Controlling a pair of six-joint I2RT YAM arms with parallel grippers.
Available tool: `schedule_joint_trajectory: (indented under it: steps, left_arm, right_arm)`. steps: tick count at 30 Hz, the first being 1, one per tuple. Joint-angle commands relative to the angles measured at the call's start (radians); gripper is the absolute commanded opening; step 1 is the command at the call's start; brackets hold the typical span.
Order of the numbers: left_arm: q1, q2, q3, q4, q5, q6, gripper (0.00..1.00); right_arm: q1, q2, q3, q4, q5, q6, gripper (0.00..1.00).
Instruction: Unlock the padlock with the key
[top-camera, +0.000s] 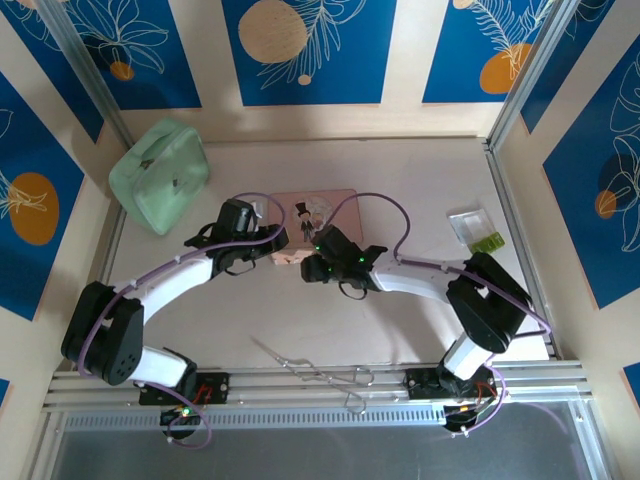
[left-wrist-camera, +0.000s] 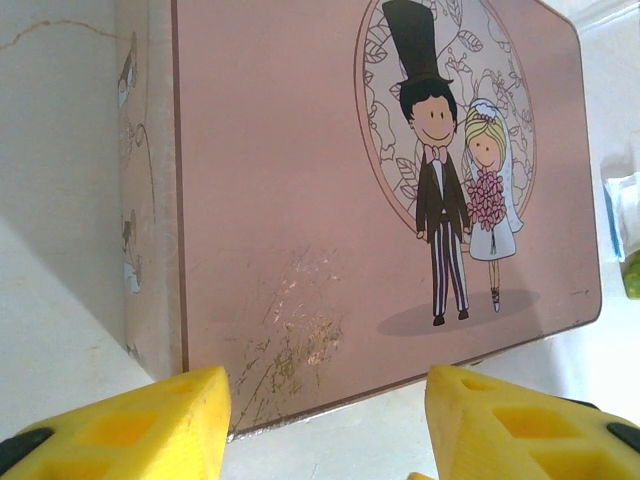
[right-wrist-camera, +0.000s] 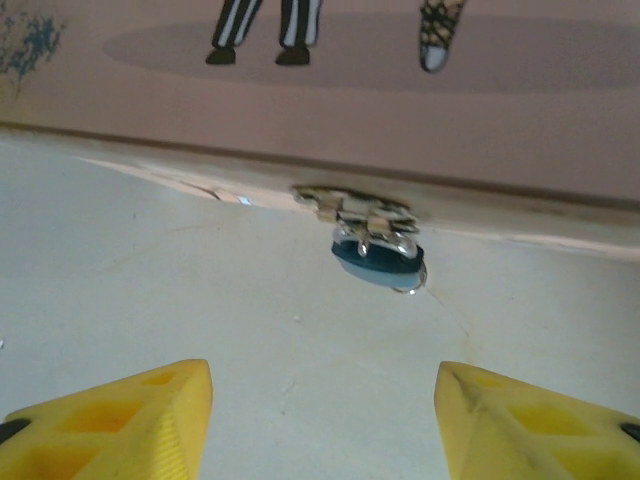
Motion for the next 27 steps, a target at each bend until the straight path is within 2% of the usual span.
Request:
schedule_joint_trajectory:
  steps: [1, 12, 18, 27]
  left_arm:
    - [0.007, -0.038, -0.029, 0.037, 0.008, -0.027, 0.54]
    - [0.003, -0.208, -0.156, 0.142, -0.062, -0.043, 0.54]
    - [-0.034, -0.297, -0.27, 0.245, -0.084, -0.055, 0.53]
    - [-0.079, -0.301, -0.338, 0.3, -0.106, -0.066, 0.51]
  right_arm:
    - [0.004, 0.035, 0.053, -0.043, 0.092, 0.021, 0.61]
    - [0.016, 0.161, 0.165, -0.122, 0.139, 0.001, 0.6]
    - [0.02, 0.192, 0.19, -0.156, 0.175, 0.028, 0.57]
    - [0.022, 0.202, 0.195, -0.159, 0.185, 0.034, 0.54]
